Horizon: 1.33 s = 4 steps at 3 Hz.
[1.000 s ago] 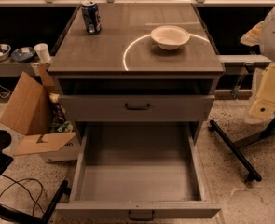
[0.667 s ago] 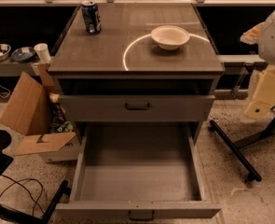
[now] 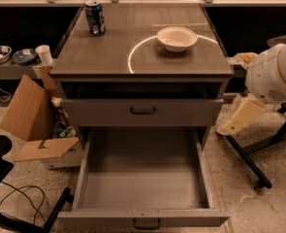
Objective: Place pepsi can into middle drawer
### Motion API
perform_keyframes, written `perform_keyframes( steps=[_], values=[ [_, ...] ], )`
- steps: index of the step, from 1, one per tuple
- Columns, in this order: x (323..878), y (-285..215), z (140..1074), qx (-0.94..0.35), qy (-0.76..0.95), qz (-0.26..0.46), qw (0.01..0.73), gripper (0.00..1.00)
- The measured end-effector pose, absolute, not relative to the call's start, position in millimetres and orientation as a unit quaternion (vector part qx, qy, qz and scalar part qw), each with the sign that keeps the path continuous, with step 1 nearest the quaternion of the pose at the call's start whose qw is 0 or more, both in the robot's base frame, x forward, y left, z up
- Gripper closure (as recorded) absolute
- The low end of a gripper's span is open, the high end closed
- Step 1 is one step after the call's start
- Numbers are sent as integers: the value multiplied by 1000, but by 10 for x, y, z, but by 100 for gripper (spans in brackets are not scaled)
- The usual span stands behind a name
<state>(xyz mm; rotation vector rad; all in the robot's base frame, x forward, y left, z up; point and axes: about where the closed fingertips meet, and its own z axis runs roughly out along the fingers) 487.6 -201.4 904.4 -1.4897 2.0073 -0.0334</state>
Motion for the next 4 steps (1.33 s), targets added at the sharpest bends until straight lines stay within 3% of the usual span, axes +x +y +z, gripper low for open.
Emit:
perform_keyframes(
  steps=[2,4],
  values=[
    [5886,-1911,9285,-473,742,-4,475,0],
    [6045,-1966,9431,-453,734,-26,505,0]
  ],
)
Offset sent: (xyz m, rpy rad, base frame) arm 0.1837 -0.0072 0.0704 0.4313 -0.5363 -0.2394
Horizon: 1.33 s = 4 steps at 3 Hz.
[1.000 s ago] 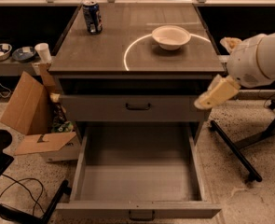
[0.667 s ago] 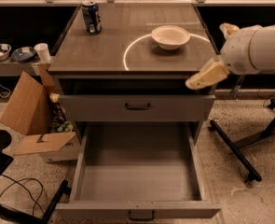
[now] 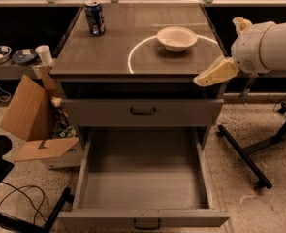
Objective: Place pepsi can into middle drawer
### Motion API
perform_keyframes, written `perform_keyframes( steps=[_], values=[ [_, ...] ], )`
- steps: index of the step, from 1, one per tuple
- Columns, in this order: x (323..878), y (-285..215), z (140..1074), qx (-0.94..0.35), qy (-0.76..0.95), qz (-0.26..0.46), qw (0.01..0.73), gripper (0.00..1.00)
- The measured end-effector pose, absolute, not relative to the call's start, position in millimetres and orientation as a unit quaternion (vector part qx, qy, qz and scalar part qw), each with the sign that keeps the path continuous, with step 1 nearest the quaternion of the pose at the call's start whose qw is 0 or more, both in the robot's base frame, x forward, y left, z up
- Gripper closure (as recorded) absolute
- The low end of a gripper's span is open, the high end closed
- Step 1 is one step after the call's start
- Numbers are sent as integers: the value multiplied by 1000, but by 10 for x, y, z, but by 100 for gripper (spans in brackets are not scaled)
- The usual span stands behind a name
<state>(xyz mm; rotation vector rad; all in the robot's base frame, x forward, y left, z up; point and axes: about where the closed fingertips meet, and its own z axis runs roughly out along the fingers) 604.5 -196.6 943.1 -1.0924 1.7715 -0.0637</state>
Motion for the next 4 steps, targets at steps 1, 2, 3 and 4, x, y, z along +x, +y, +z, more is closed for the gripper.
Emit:
perform_keyframes(
  steps=[1,2,3,4],
  values=[
    [6357,-1751,9434,-460,712,8,530,0],
    [6942,-1400,9461,-473,686,50,550,0],
    [7437,-985,9453,-457,676,96,571,0],
    [7841,-557,9433,-429,671,133,590,0]
  ],
)
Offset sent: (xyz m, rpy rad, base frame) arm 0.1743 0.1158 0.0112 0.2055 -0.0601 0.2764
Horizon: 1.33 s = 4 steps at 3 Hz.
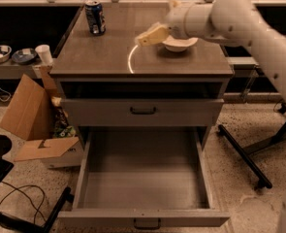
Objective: Place pepsi can into middle drawer
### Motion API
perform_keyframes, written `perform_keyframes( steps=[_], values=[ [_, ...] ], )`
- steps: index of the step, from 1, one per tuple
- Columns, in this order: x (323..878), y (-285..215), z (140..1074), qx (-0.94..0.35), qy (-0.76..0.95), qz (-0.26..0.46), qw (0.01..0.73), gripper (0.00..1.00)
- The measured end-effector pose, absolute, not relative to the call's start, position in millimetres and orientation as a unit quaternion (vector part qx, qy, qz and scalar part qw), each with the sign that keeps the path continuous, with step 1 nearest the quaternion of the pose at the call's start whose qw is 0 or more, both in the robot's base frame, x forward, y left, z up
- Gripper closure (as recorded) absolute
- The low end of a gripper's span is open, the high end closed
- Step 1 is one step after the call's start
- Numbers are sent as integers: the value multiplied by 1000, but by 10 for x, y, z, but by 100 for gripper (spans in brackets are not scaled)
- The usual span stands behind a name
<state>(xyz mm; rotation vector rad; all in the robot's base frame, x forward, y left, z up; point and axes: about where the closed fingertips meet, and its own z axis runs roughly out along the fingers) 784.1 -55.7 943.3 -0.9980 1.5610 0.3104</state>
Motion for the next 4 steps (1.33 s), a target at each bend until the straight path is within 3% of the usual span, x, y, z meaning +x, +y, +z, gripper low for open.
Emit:
perform_keyframes(
  steps=[1,3,4],
  values=[
    [8116,-165,9404,-414,664,167,600,0],
    [8242,-38,9359,-415,660,180,600,0],
    [8564,192,9228,-402,657,212,602,0]
  ],
)
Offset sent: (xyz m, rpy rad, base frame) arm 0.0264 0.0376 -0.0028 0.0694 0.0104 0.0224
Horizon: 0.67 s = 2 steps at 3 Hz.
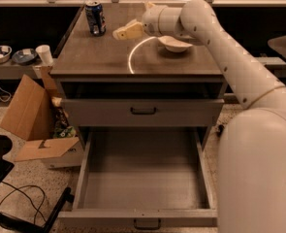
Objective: Place pepsi can into middle drawer
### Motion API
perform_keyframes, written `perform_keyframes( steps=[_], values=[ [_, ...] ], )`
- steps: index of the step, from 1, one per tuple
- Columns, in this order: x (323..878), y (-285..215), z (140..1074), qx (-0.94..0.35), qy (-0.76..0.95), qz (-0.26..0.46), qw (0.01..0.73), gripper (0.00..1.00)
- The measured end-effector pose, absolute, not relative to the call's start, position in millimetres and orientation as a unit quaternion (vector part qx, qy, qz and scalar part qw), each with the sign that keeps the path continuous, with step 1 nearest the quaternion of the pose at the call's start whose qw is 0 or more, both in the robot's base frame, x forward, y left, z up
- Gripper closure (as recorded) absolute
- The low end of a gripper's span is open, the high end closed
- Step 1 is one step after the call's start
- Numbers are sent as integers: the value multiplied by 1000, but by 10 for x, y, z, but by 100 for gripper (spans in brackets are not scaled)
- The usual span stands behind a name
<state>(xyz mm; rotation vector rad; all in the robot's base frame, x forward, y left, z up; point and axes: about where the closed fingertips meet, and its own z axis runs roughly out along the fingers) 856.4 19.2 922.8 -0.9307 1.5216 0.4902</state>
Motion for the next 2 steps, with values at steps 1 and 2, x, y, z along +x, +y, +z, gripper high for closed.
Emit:
perform_keyframes(
  steps=[1,2],
  values=[
    [8926,418,9119,-373,665,229,605,0],
    [9208,620,9095,-349,674,234,608,0]
  ],
)
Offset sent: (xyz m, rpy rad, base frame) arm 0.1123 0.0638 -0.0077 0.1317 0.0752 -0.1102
